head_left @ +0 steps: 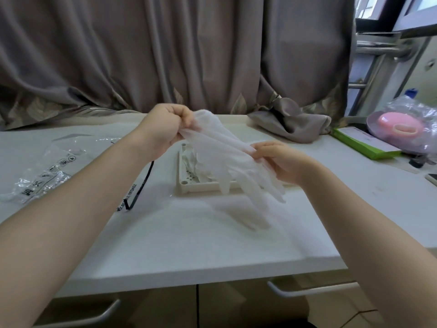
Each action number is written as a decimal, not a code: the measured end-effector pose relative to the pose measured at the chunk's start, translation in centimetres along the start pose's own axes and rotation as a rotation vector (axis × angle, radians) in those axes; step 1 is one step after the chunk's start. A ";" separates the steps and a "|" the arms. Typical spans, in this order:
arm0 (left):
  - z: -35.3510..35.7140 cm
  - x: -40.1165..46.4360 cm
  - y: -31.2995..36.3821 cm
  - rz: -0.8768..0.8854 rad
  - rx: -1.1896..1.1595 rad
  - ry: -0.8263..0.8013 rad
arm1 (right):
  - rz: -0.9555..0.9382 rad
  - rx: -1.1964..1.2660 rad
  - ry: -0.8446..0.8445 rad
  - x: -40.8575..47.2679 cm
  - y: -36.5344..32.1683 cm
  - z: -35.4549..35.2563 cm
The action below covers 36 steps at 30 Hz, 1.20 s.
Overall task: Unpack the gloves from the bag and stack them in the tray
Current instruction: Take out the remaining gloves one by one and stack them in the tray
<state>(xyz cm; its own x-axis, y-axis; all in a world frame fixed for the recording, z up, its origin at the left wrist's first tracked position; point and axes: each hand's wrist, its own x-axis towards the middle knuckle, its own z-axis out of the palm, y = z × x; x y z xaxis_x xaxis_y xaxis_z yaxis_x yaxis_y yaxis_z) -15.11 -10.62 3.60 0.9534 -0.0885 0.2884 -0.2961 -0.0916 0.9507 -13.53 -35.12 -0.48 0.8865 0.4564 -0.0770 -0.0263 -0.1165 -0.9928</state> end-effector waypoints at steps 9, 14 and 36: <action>5.3 2.4 -2.0 -0.168 -0.034 0.062 | 0.129 0.344 0.212 -0.3 0.2 -5.6; 7.2 3.7 -3.4 -0.098 0.047 0.144 | 0.231 0.113 0.322 1.4 -1.2 -9.2; 6.9 6.4 -8.9 -0.129 1.442 -0.365 | 0.040 -1.399 0.125 7.1 4.0 -4.2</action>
<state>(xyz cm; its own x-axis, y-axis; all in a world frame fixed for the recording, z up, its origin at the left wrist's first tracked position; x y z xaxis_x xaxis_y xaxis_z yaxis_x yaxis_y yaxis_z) -6.79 -17.25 -3.81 0.9747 -0.2205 -0.0367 -0.2214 -0.9749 -0.0236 -5.42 -36.02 -4.63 0.9326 0.3602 -0.0209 0.3579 -0.9309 -0.0732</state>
